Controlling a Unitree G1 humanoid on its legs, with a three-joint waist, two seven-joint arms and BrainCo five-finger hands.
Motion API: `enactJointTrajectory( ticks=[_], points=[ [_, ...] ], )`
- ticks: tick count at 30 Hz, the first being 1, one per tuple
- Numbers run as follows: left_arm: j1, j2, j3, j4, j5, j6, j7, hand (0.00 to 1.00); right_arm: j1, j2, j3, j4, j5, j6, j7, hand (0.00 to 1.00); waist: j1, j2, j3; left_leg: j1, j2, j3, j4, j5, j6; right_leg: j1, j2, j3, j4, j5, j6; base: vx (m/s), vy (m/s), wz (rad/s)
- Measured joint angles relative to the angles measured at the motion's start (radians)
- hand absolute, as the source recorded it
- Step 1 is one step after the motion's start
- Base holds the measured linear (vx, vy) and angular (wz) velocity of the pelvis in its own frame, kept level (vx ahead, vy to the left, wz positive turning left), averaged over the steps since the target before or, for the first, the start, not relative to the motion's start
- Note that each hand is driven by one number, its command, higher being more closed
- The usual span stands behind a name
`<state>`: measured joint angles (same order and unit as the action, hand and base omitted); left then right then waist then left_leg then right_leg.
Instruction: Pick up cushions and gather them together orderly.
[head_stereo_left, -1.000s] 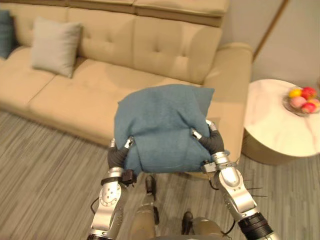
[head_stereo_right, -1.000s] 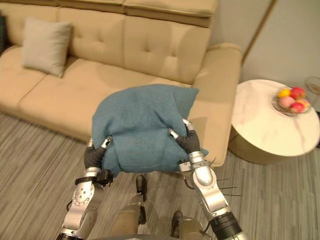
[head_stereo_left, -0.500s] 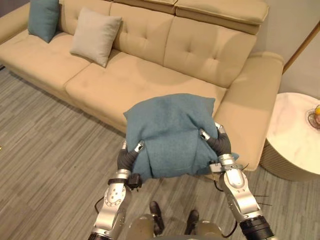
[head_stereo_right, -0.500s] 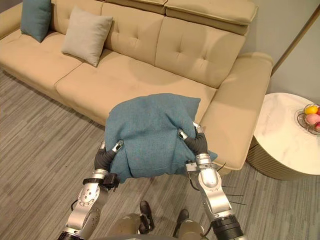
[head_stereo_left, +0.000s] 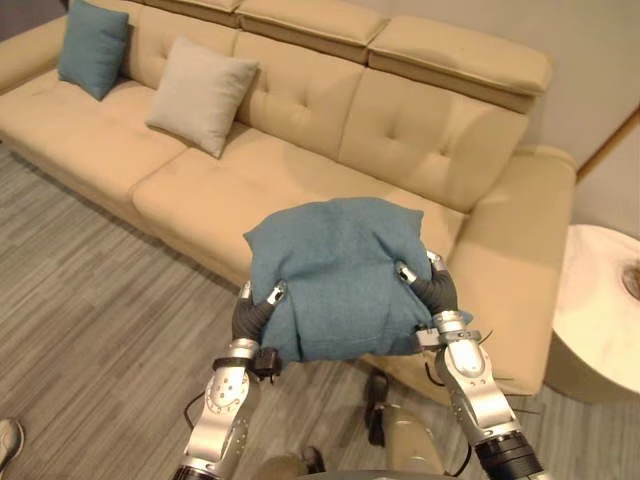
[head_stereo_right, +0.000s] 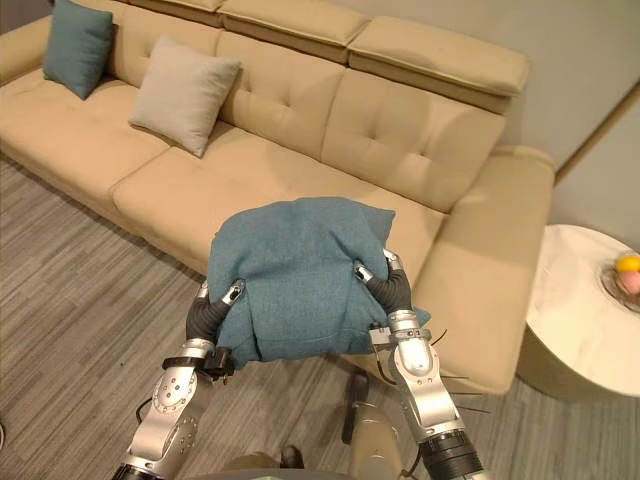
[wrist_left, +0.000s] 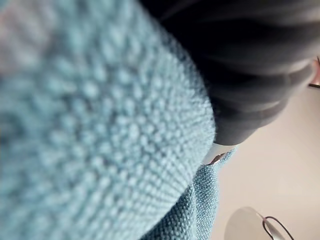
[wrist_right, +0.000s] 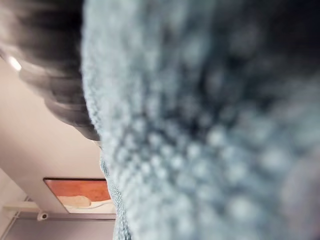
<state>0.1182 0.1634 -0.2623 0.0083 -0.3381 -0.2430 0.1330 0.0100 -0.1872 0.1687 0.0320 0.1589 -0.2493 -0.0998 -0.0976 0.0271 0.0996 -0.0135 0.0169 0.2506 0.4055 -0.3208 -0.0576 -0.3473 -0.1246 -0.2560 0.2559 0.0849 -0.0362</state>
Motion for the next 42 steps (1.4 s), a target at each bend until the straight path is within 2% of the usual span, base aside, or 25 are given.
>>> enactJointTrajectory(
  ticks=[1, 2, 3, 4, 5, 7, 9, 10, 12, 13, 14, 17, 18, 19, 21, 23, 24, 25, 27, 32, 35, 38, 39, 40, 42],
  points=[
    [-0.004, -0.005, -0.004, 0.004, 0.0, 0.0, 0.0, 1.0, -0.004, 0.0, -0.011, 0.0, 0.0, 0.003, 0.003, 1.0, 0.005, 0.022, 0.001, -0.077, 0.067, 0.022, 0.193, 0.013, -0.023, 0.027, 0.028, -0.016, -0.004, -0.028, -0.012, 0.6, -0.219, 0.24],
    [-0.004, -0.005, -0.004, 0.008, 0.0, 0.0, 0.0, 1.0, -0.005, -0.001, -0.011, -0.003, 0.0, 0.007, 0.004, 1.0, 0.009, 0.029, 0.004, -0.111, 0.111, 0.042, 0.304, 0.04, -0.059, 0.053, 0.049, -0.016, -0.018, -0.037, -0.02, 0.48, -0.139, -0.18],
    [-0.004, -0.005, -0.005, 0.024, -0.002, 0.001, 0.0, 1.0, 0.001, -0.002, -0.011, -0.012, 0.0, 0.019, 0.003, 1.0, 0.023, 0.037, 0.008, -0.163, 0.193, 0.075, 0.472, 0.098, -0.066, 0.114, 0.085, -0.005, -0.045, -0.052, -0.035, 0.46, -0.092, -0.57],
    [-0.004, -0.006, -0.008, 0.038, -0.002, 0.003, 0.0, 1.0, 0.011, -0.002, -0.011, -0.027, 0.0, 0.02, 0.003, 1.0, 0.039, 0.033, 0.007, -0.175, 0.236, 0.1, 0.545, 0.082, -0.048, 0.167, 0.103, 0.019, -0.07, -0.062, -0.039, 0.42, -0.06, -0.63],
    [-0.004, -0.005, -0.008, 0.039, -0.002, 0.003, -0.001, 1.0, 0.016, -0.002, -0.011, -0.044, 0.0, 0.02, 0.003, 1.0, 0.039, 0.029, 0.007, -0.186, 0.246, 0.112, 0.549, 0.071, -0.029, 0.187, 0.104, 0.032, -0.085, -0.066, -0.037, 0.35, -0.024, -0.68],
    [-0.012, -0.005, -0.006, 0.039, -0.002, 0.003, -0.001, 1.0, 0.021, 0.001, -0.012, -0.1, -0.003, 0.018, 0.003, 1.0, 0.052, 0.024, 0.009, -0.227, 0.247, 0.117, 0.434, 0.029, 0.04, 0.22, 0.099, 0.127, -0.129, -0.074, -0.027, 0.3, 0.031, -0.87],
    [-0.015, -0.006, -0.005, 0.039, -0.001, 0.003, -0.001, 1.0, 0.021, 0.001, -0.012, -0.105, -0.003, 0.018, 0.003, 1.0, 0.056, 0.021, 0.011, -0.234, 0.229, 0.059, 0.288, 0.029, 0.038, 0.248, 0.08, 0.201, -0.135, -0.093, -0.005, 0.25, 0.152, -1.04],
    [-0.014, -0.007, -0.002, 0.039, -0.001, 0.003, -0.001, 1.0, 0.021, 0.001, -0.012, -0.102, -0.003, 0.018, 0.003, 1.0, 0.057, 0.009, 0.018, -0.233, 0.208, -0.002, 0.2, 0.037, 0.026, 0.258, 0.067, 0.239, -0.133, -0.101, 0.011, 0.25, 0.294, -1.27],
    [-0.013, -0.009, 0.004, 0.039, 0.008, 0.002, -0.001, 1.0, 0.016, 0.003, -0.011, -0.087, -0.003, 0.018, 0.004, 1.0, 0.06, 0.018, 0.013, -0.216, 0.181, -0.134, -0.014, 0.085, -0.039, 0.267, 0.051, 0.332, -0.133, -0.107, 0.06, 0.19, 0.378, -1.44],
    [-0.009, -0.021, 0.01, 0.039, 0.014, 0.002, -0.001, 1.0, 0.016, 0.0, -0.011, -0.081, -0.003, 0.018, 0.004, 1.0, 0.061, 0.051, 0.004, -0.181, 0.194, -0.184, -0.148, 0.138, -0.068, 0.268, 0.066, 0.384, -0.132, -0.109, 0.095, 0.16, 0.41, -1.64],
    [-0.001, -0.037, 0.017, 0.04, 0.019, 0.002, -0.002, 1.0, 0.016, -0.005, -0.011, -0.077, -0.004, 0.018, 0.006, 1.0, 0.063, 0.078, 0.002, -0.161, 0.212, -0.182, -0.172, 0.274, -0.106, 0.272, 0.09, 0.433, -0.141, -0.11, 0.123, 0.16, 0.436, -1.63],
    [0.016, -0.019, 0.034, 0.041, 0.022, 0.003, -0.001, 1.0, 0.025, 0.046, 0.0, -0.052, -0.005, 0.02, 0.012, 1.0, 0.055, -0.008, -0.006, -0.127, 0.162, -0.03, -0.131, 0.221, -0.045, 0.25, 0.008, 0.483, -0.163, -0.089, 0.158, 0.16, 0.393, -1.28],
    [0.017, -0.019, 0.035, 0.041, 0.023, 0.003, -0.001, 1.0, 0.025, 0.046, 0.0, -0.052, -0.005, 0.02, 0.013, 1.0, 0.053, -0.03, -0.013, -0.121, 0.154, -0.003, -0.123, 0.214, -0.034, 0.242, -0.002, 0.489, -0.163, -0.082, 0.168, 0.08, 0.273, -1.13],
    [0.026, -0.019, 0.036, 0.041, 0.024, 0.003, -0.001, 1.0, 0.024, 0.045, 0.006, -0.052, -0.005, 0.02, 0.014, 1.0, 0.059, -0.031, -0.013, -0.113, 0.149, 0.048, -0.117, 0.202, -0.025, 0.224, -0.011, 0.499, -0.166, -0.069, 0.176, 0.06, 0.285, -1.19],
    [0.055, -0.019, 0.063, 0.04, 0.024, 0.001, -0.002, 1.0, 0.009, 0.047, 0.042, -0.041, -0.013, 0.02, 0.015, 1.0, 0.065, -0.028, -0.011, -0.082, 0.151, 0.133, -0.135, 0.187, -0.016, 0.194, -0.017, 0.409, -0.173, -0.031, 0.149, 0.02, 0.167, -1.28],
    [0.077, -0.02, 0.097, 0.04, 0.026, 0.001, -0.002, 1.0, -0.039, 0.053, 0.079, 0.017, -0.014, 0.02, 0.016, 1.0, 0.076, -0.013, -0.005, -0.046, 0.158, 0.218, -0.188, 0.188, -0.017, 0.155, -0.041, 0.137, -0.145, -0.017, 0.093, 0.01, 0.058, -1.11],
    [0.078, -0.02, 0.097, 0.04, 0.027, 0.002, -0.002, 1.0, -0.046, 0.052, 0.079, 0.029, -0.014, 0.02, 0.016, 1.0, 0.072, -0.008, -0.005, -0.046, 0.157, 0.221, -0.195, 0.19, -0.019, 0.149, -0.048, 0.093, -0.137, -0.014, 0.09, 0.03, 0.006, -0.47],
    [0.079, -0.025, 0.097, 0.04, 0.037, 0.003, -0.002, 1.0, -0.046, 0.049, 0.077, 0.04, -0.015, 0.021, 0.015, 1.0, 0.057, 0.002, -0.006, -0.045, 0.15, 0.216, -0.198, 0.194, -0.025, 0.147, -0.048, 0.074, -0.136, -0.008, 0.094, 0.05, -0.003, -0.04],
    [0.079, -0.028, 0.098, 0.04, 0.058, 0.004, -0.002, 1.0, -0.046, 0.044, 0.077, 0.042, -0.033, 0.025, 0.015, 1.0, 0.058, 0.014, -0.01, -0.041, 0.157, 0.217, -0.205, 0.198, -0.031, 0.147, -0.035, 0.077, -0.142, -0.008, 0.094, 0.09, -0.038, -0.08],
    [0.029, -0.039, 0.123, 0.042, 0.116, 0.004, 0.013, 1.0, -0.094, 0.042, 0.078, 0.042, -0.085, 0.025, -0.016, 1.0, 0.063, 0.016, -0.012, -0.054, 0.153, 0.209, -0.26, 0.228, -0.041, 0.141, -0.025, 0.061, -0.191, 0.018, 0.088, 0.03, -0.04, 0.04],
    [-0.163, -0.017, 0.149, 0.106, 0.128, 0.003, 0.078, 1.0, -0.291, 0.044, 0.079, 0.128, -0.128, 0.023, -0.081, 1.0, 0.067, 0.019, 0.008, -0.165, 0.138, 0.181, -0.242, 0.253, -0.019, 0.085, -0.039, 0.037, -0.253, 0.087, 0.081, -0.12, -0.004, 0.26],
    [-0.536, 0.088, 0.178, 0.248, 0.147, 0.003, 0.178, 1.0, -0.635, 0.042, 0.045, 0.274, -0.177, 0.03, -0.184, 1.0, 0.097, 0.019, 0.125, -0.304, 0.139, 0.146, -0.17, 0.269, 0.0, 0.006, -0.05, 0.015, -0.277, 0.144, 0.073, -0.24, 0.01, 0.28],
    [-0.558, 0.095, 0.179, 0.255, 0.15, 0.003, 0.182, 1.0, -0.653, 0.042, 0.041, 0.279, -0.18, 0.031, -0.188, 1.0, 0.099, 0.019, 0.131, -0.313, 0.14, 0.144, -0.167, 0.269, 0.0, 0.0, -0.051, 0.015, -0.277, 0.146, 0.072, -0.26, -0.013, 0.26],
    [-0.721, 0.135, 0.178, 0.32, 0.159, 0.003, 0.226, 1.0, -0.784, 0.041, 0.004, 0.323, -0.203, 0.036, -0.23, 1.0, 0.114, 0.018, 0.17, -0.374, 0.142, 0.13, -0.147, 0.285, 0.004, -0.046, -0.052, 0.01, -0.276, 0.164, 0.066, -0.24, -0.03, 0.24],
    [-0.942, 0.191, 0.182, 0.385, 0.177, 0.004, 0.285, 1.0, -0.976, 0.045, -0.053, 0.385, -0.218, 0.042, -0.286, 1.0, 0.121, 0.015, 0.229, -0.442, 0.14, 0.111, -0.143, 0.315, 0.008, -0.098, -0.054, 0.002, -0.276, 0.186, 0.058, -0.23, -0.039, 0.28]
  ],
)
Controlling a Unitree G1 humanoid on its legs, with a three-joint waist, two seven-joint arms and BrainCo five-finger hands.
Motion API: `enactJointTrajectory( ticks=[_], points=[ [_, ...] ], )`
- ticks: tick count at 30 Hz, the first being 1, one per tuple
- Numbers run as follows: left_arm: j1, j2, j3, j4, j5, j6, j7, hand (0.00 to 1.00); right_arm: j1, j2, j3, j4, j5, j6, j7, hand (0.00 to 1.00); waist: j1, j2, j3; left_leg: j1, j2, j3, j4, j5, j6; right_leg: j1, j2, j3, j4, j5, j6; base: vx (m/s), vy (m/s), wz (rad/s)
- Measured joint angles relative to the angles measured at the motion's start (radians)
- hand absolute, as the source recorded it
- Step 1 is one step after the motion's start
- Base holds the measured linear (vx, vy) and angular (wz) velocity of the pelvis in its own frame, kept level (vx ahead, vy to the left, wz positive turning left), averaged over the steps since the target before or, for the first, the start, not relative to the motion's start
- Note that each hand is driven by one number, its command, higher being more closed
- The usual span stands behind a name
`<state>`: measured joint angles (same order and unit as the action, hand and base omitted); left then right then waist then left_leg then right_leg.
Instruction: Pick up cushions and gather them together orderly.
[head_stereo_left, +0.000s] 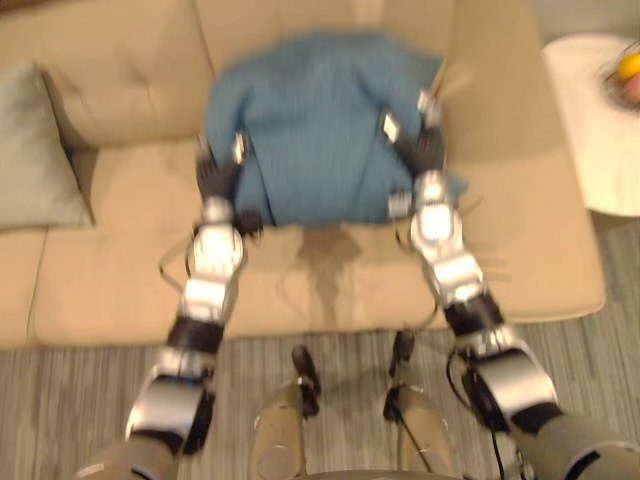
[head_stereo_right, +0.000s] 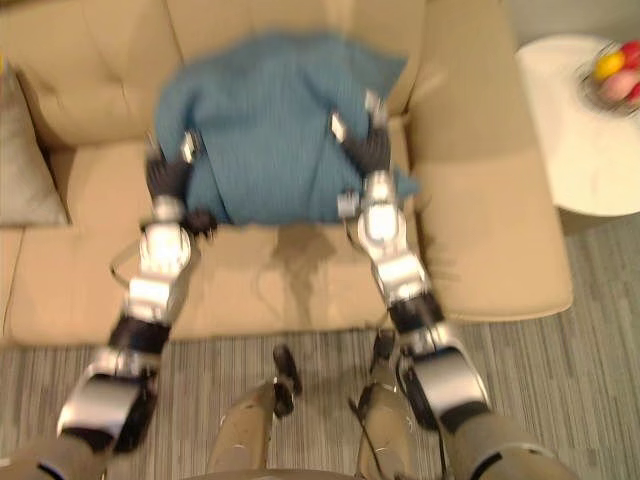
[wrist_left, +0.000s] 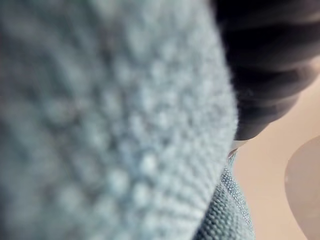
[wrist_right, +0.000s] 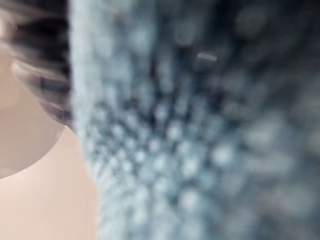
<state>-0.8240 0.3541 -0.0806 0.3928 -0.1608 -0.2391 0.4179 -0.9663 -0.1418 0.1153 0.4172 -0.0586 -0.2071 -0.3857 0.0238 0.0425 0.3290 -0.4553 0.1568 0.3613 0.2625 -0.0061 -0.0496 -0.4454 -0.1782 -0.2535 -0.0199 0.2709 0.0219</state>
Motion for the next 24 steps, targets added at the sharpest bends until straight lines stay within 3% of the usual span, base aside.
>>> enactJointTrajectory(
  ticks=[4, 5, 6, 10, 13, 18, 24],
  points=[
    [-0.349, 0.059, 0.015, 0.134, 0.042, 0.0, 0.071, 1.0, -0.305, 0.045, -0.115, 0.14, -0.059, 0.004, -0.113, 1.0, 0.011, 0.0, 0.036, -0.1, -0.001, -0.022, -0.002, 0.039, 0.009, -0.086, 0.0, -0.02, 0.0, 0.023, -0.016, -0.12, -0.028, 0.17],
    [-0.446, 0.07, 0.014, 0.192, 0.049, 0.0, 0.078, 0.0, -0.38, 0.044, -0.135, 0.18, -0.071, 0.007, -0.142, 1.0, 0.01, 0.0, 0.036, -0.124, -0.003, -0.03, -0.007, 0.049, 0.011, -0.107, 0.0, -0.026, -0.001, 0.026, -0.019, -0.08, -0.017, 0.19],
    [-0.496, 0.076, 0.012, 0.22, 0.051, 0.0, 0.084, 0.0, -0.418, 0.043, -0.142, 0.196, -0.071, 0.01, -0.161, 0.0, 0.01, 0.0, 0.036, -0.136, -0.004, -0.033, -0.013, 0.055, 0.011, -0.119, 0.0, -0.029, -0.002, 0.029, -0.022, -0.07, -0.017, 0.2],
    [-0.771, 0.108, 0.011, 0.409, 0.029, -0.005, 0.104, 0.0, -0.63, 0.003, -0.159, 0.305, -0.069, 0.017, -0.246, 0.0, -0.004, -0.005, 0.041, -0.197, -0.028, -0.062, -0.117, 0.133, 0.011, -0.192, -0.002, -0.059, -0.026, 0.047, -0.03, -0.05, -0.022, 0.26],
    [-0.882, 0.116, 0.005, 0.516, -0.048, 0.011, 0.058, 0.0, -0.746, -0.066, -0.158, 0.428, -0.036, 0.023, -0.236, 0.0, -0.008, -0.006, 0.084, -0.201, -0.041, -0.08, -0.214, 0.195, 0.006, -0.216, 0.002, -0.083, -0.043, 0.055, -0.037, -0.04, -0.021, 0.23],
    [-0.886, 0.119, 0.011, 0.593, -0.104, 0.053, -0.043, 0.0, -0.763, -0.173, -0.157, 0.489, 0.09, 0.062, -0.145, 0.0, -0.007, -0.006, 0.128, -0.221, -0.052, -0.101, -0.326, 0.261, 0.005, -0.264, 0.007, -0.106, -0.055, 0.059, -0.038, 0.0, 0.056, 0.16],
    [-0.754, 0.07, 0.086, 0.597, -0.164, 0.062, -0.114, 0.0, -0.666, -0.18, -0.146, 0.503, 0.218, 0.075, -0.064, 0.0, -0.006, -0.007, 0.148, -0.266, -0.05, -0.099, -0.319, 0.262, 0.005, -0.297, 0.003, -0.104, -0.054, 0.06, -0.037, 0.03, 0.098, 0.06]
  ],
)
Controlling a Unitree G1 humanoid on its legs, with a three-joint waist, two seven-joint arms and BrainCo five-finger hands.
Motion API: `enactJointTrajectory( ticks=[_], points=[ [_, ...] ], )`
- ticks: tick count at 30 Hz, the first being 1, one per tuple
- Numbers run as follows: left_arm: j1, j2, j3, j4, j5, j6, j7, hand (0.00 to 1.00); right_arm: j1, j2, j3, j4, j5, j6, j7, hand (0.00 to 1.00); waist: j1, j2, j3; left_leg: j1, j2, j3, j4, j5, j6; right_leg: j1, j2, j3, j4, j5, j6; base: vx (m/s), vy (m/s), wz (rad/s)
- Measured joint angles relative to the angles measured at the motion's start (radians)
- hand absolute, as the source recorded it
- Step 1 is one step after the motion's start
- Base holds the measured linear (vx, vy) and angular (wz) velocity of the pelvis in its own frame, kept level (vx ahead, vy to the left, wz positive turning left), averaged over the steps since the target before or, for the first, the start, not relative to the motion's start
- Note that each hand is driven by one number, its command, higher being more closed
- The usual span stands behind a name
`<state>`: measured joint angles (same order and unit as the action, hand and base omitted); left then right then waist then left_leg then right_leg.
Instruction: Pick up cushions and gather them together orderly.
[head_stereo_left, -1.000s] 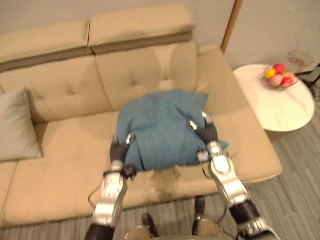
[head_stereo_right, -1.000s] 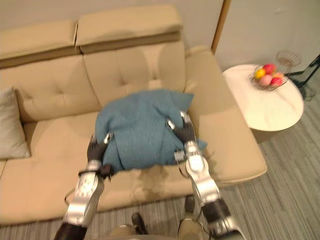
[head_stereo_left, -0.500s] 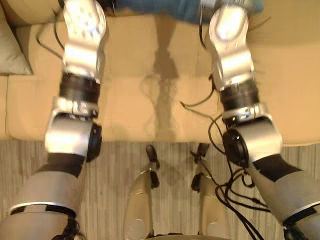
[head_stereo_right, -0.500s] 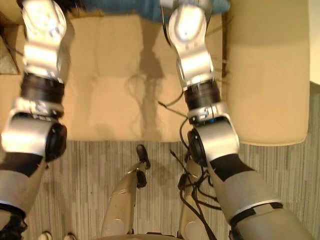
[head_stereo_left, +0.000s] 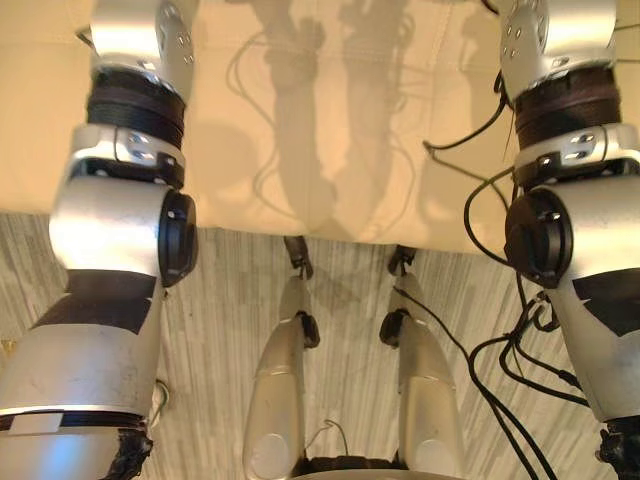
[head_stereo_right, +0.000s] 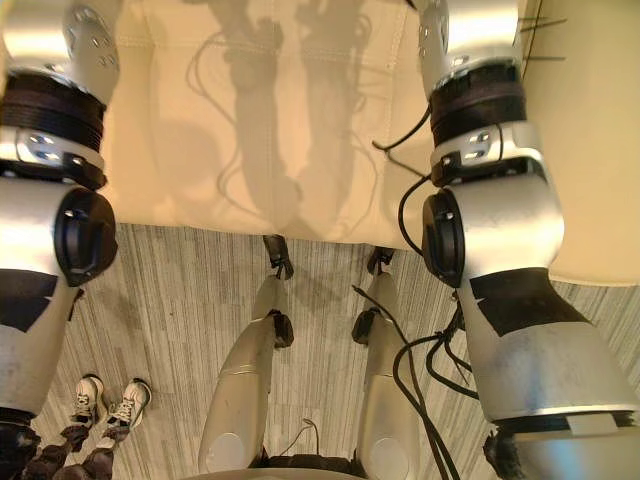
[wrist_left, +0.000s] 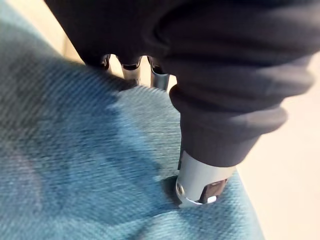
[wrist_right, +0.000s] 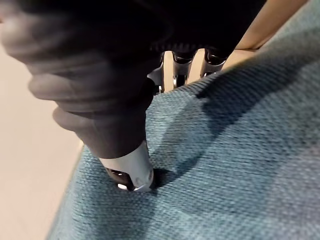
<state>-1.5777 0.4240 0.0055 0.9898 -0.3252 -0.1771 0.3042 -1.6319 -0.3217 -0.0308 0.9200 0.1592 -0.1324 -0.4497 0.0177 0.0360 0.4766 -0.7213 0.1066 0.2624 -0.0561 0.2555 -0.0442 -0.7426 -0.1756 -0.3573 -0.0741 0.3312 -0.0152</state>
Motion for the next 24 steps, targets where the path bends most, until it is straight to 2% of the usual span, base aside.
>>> enactJointTrajectory(
  ticks=[4, 7, 11, 15, 17, 19, 21, 22, 23, 24],
  points=[
    [0.119, -0.012, 0.027, -0.008, -0.018, -0.003, -0.022, 0.0, 0.103, 0.005, 0.05, -0.003, 0.043, 0.009, 0.04, 0.0, 0.004, 0.0, 0.0, -0.001, 0.011, 0.013, 0.013, -0.008, 0.0, -0.001, 0.002, 0.006, 0.004, 0.0, 0.0, 0.01, 0.077, -0.04],
    [0.199, -0.011, 0.048, -0.045, -0.03, -0.007, -0.023, 0.0, 0.125, 0.007, 0.066, -0.027, 0.045, 0.008, 0.044, 0.0, 0.006, 0.0, 0.0, -0.012, 0.018, 0.021, 0.037, -0.016, -0.001, -0.016, 0.003, 0.025, 0.025, 0.0, 0.0, -0.04, 0.064, -0.1],
    [0.293, -0.007, 0.084, -0.107, -0.071, -0.027, -0.042, 0.0, 0.188, -0.009, 0.065, -0.138, 0.045, -0.019, 0.045, 0.0, 0.008, 0.0, 0.0, -0.016, 0.029, 0.03, 0.071, -0.04, -0.001, -0.018, 0.007, 0.035, 0.039, -0.001, 0.001, -0.08, 0.033, -0.08],
    [0.418, 0.056, 0.11, -0.279, -0.1, -0.042, -0.04, 0.0, 0.309, -0.069, 0.063, -0.319, 0.042, -0.023, 0.046, 0.0, 0.018, 0.0, 0.0, -0.01, 0.036, 0.039, 0.074, -0.043, -0.011, -0.016, 0.02, 0.066, 0.041, -0.023, 0.023, -0.09, -0.026, -0.07],
    [0.512, 0.09, 0.121, -0.418, -0.108, -0.063, -0.039, 0.0, 0.415, -0.104, 0.063, -0.447, 0.038, -0.03, 0.053, 0.0, 0.026, 0.0, 0.0, 0.015, 0.049, 0.039, 0.073, -0.035, -0.012, 0.005, 0.033, 0.069, 0.04, -0.025, 0.021, -0.07, -0.049, -0.14],
    [0.656, 0.116, 0.125, -0.572, -0.117, -0.107, -0.042, 0.0, 0.567, -0.138, 0.059, -0.586, 0.035, -0.055, 0.065, 0.0, 0.025, 0.0, -0.001, 0.068, 0.056, 0.037, 0.069, -0.031, -0.018, 0.057, 0.043, 0.069, 0.04, -0.035, 0.015, -0.05, -0.063, -0.09],
    [0.804, 0.101, 0.137, -0.699, -0.118, -0.135, -0.052, 0.0, 0.718, -0.148, 0.032, -0.711, 0.031, -0.074, 0.089, 0.0, 0.022, 0.0, -0.001, 0.126, 0.061, 0.034, 0.06, -0.036, -0.024, 0.112, 0.05, 0.067, 0.04, -0.049, 0.02, -0.02, -0.053, -0.04],
    [0.915, 0.047, 0.164, -0.785, -0.118, -0.144, -0.067, 0.0, 0.85, -0.141, 0.0, -0.799, 0.03, -0.094, 0.106, 0.0, 0.022, 0.0, -0.002, 0.172, 0.064, 0.03, 0.051, -0.04, -0.028, 0.157, 0.054, 0.062, 0.04, -0.062, 0.022, 0.03, -0.056, 0.07],
    [1.081, -0.035, 0.172, -0.847, -0.116, -0.161, -0.088, 0.0, 1.028, -0.119, -0.019, -0.859, 0.026, -0.117, 0.132, 0.0, 0.023, -0.002, -0.027, 0.224, 0.065, 0.022, 0.039, -0.049, -0.036, 0.206, 0.058, 0.057, 0.044, -0.086, 0.028, 0.05, -0.053, 0.07],
    [1.119, -0.052, 0.172, -0.851, -0.116, -0.161, -0.091, 0.0, 1.064, -0.112, -0.019, -0.864, 0.026, -0.12, 0.138, 0.0, 0.023, -0.002, -0.043, 0.229, 0.065, 0.02, 0.035, -0.052, -0.036, 0.208, 0.059, 0.057, 0.046, -0.094, 0.032, 0.07, -0.036, 0.02]
  ],
)
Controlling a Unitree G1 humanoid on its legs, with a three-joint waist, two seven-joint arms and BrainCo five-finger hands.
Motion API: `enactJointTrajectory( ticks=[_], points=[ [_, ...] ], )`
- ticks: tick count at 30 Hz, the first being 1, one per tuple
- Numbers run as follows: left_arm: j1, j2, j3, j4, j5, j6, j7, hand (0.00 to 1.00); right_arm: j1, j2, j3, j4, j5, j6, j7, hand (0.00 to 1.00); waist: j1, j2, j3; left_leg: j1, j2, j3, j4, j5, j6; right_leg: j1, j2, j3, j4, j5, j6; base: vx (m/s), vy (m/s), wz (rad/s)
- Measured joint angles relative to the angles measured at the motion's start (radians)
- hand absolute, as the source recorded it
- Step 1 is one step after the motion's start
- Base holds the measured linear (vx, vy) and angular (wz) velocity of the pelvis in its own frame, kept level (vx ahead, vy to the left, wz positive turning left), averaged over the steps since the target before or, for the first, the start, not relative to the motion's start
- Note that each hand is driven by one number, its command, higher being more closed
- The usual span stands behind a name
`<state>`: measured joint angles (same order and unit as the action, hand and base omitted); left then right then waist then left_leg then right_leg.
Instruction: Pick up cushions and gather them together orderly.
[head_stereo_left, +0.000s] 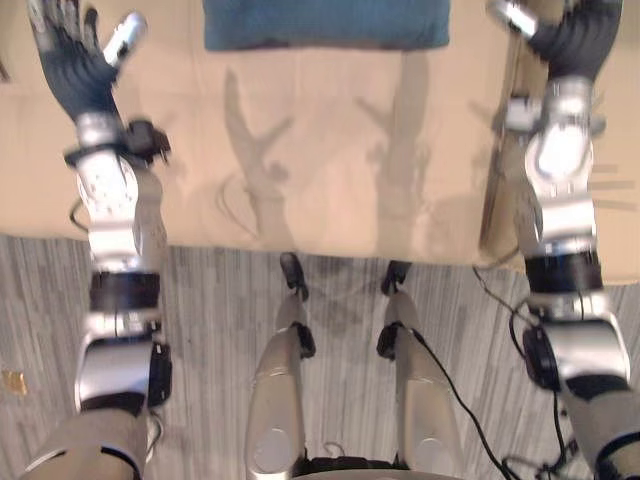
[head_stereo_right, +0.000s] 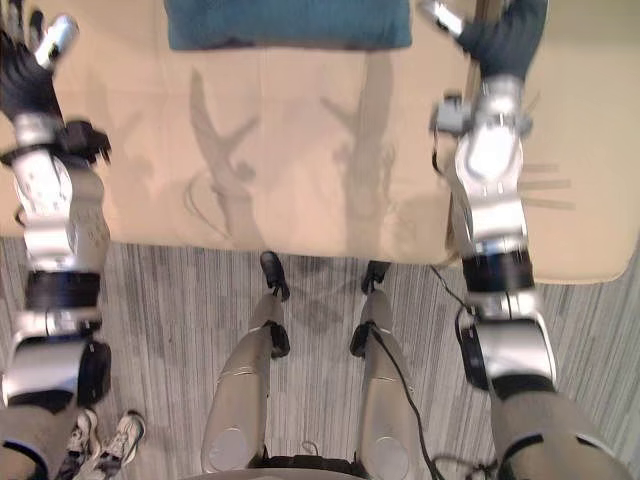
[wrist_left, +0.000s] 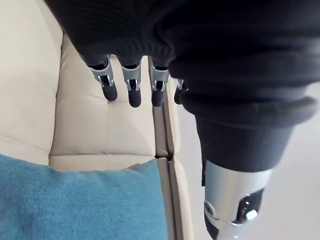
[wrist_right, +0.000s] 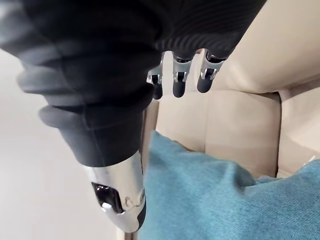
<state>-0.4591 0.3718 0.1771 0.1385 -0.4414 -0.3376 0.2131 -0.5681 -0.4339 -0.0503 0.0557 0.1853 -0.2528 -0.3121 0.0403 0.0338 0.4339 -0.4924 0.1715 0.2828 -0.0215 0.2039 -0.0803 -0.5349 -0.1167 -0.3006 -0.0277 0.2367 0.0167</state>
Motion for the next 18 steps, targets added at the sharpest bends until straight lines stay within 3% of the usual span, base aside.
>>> enactJointTrajectory(
  ticks=[1, 4, 7, 11, 14, 18],
  points=[
    [0.139, -0.059, -0.001, -0.002, 0.004, 0.004, -0.019, 0.0, 0.123, 0.032, 0.001, -0.004, -0.002, -0.011, 0.031, 0.0, 0.0, -0.007, -0.053, 0.014, 0.001, -0.005, 0.005, -0.019, -0.01, 0.01, 0.001, 0.004, 0.007, -0.013, -0.001, 0.07, -0.009, -0.05],
    [0.395, -0.152, -0.042, 0.043, 0.022, 0.027, -0.07, 0.0, 0.384, 0.088, 0.007, 0.0, -0.027, -0.013, 0.106, 0.0, 0.001, -0.013, -0.084, 0.089, 0.002, -0.005, 0.043, -0.072, -0.019, 0.097, 0.001, 0.014, 0.005, -0.036, 0.01, 0.12, 0.005, -0.07],
    [0.545, -0.169, -0.075, 0.15, 0.089, 0.051, -0.137, 0.0, 0.582, 0.167, 0.016, 0.06, -0.052, -0.013, 0.199, 0.0, -0.003, -0.028, -0.138, 0.154, 0.0, 0.0, 0.058, -0.106, -0.02, 0.17, 0.0, 0.026, -0.009, -0.049, 0.022, 0.11, 0.008, -0.08],
    [0.617, -0.17, -0.075, 0.457, 0.18, 0.088, -0.207, 0.0, 0.714, 0.222, 0.017, 0.381, -0.122, 0.004, 0.299, 0.0, -0.028, -0.052, -0.245, 0.279, -0.008, 0.015, 0.056, -0.146, -0.023, 0.289, -0.008, 0.037, -0.015, -0.081, 0.048, 0.11, 0.027, -0.06],
    [0.621, -0.176, -0.062, 0.65, 0.241, 0.117, -0.238, 0.0, 0.735, 0.231, 0.018, 0.543, -0.212, 0.025, 0.321, 0.0, -0.033, -0.063, -0.29, 0.35, -0.018, 0.036, 0.053, -0.176, -0.028, 0.347, -0.012, 0.067, -0.033, -0.084, 0.053, 0.06, 0.037, -0.23],
    [0.652, -0.197, -0.043, 0.761, 0.308, 0.139, -0.257, 0.0, 0.757, 0.232, 0.01, 0.691, -0.279, 0.045, 0.339, 0.0, -0.032, -0.06, -0.337, 0.442, -0.033, 0.046, 0.01, -0.18, -0.028, 0.415, -0.015, 0.087, -0.048, -0.094, 0.061, 0.05, 0.023, -0.14]
  ],
)
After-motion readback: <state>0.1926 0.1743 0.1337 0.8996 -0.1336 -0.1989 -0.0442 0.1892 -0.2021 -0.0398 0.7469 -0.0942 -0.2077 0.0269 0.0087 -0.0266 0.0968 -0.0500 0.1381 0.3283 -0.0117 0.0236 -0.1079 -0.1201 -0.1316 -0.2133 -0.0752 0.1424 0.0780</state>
